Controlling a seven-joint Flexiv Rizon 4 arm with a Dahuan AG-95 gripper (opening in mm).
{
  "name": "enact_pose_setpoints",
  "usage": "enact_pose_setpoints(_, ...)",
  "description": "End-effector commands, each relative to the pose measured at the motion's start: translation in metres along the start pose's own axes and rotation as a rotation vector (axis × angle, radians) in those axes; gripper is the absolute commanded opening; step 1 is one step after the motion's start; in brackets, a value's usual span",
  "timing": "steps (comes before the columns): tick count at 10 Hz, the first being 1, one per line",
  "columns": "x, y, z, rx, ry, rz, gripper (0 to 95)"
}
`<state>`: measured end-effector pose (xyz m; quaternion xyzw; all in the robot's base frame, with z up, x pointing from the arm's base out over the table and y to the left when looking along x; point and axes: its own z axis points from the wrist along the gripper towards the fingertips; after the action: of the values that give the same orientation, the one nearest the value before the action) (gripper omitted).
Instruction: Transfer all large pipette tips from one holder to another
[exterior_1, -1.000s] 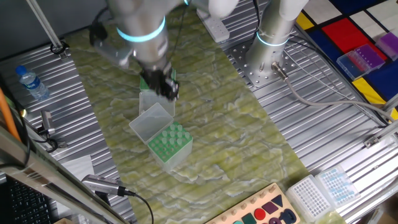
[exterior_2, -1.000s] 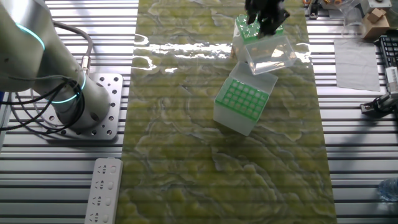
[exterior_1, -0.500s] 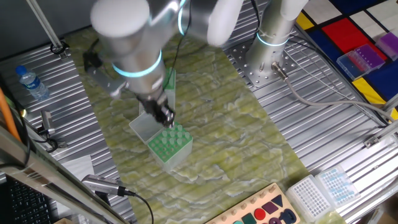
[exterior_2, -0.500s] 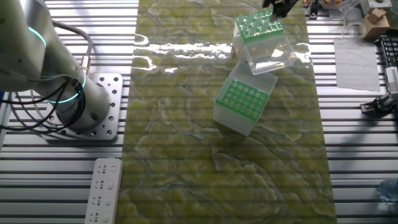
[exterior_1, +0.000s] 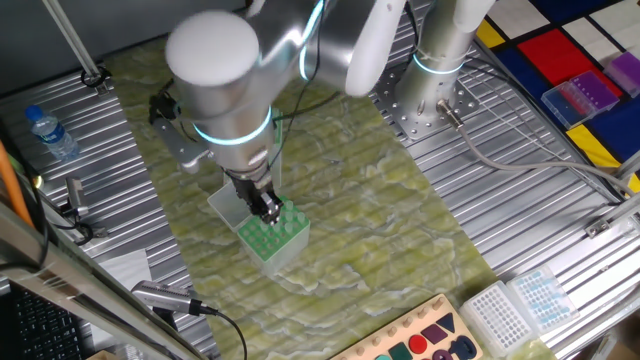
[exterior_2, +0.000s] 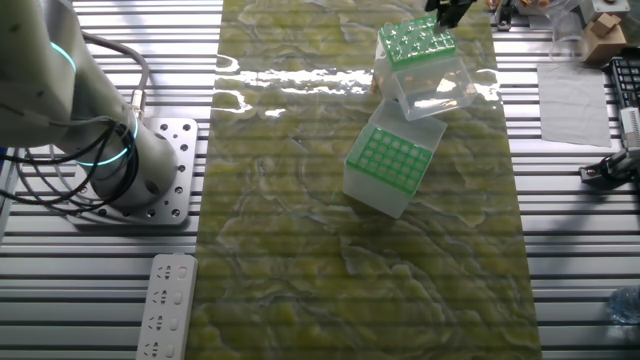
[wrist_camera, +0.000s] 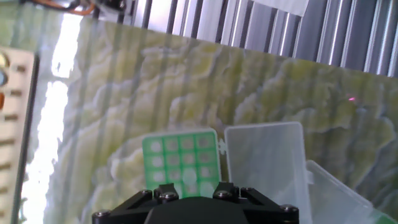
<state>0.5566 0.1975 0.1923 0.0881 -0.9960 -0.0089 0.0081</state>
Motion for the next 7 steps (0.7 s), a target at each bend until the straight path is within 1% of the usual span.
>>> enact_pose_setpoints(1,-0.002,0.000,0.005,-0.001,-0.010,0.016,38.0)
enact_pose_setpoints(3,-0.006,0.000,0.011,0.000,-0.011,0.013,38.0)
enact_pose_setpoints(7,-0.008,0.003,0.023,0.005,-0.021,0.014,38.0)
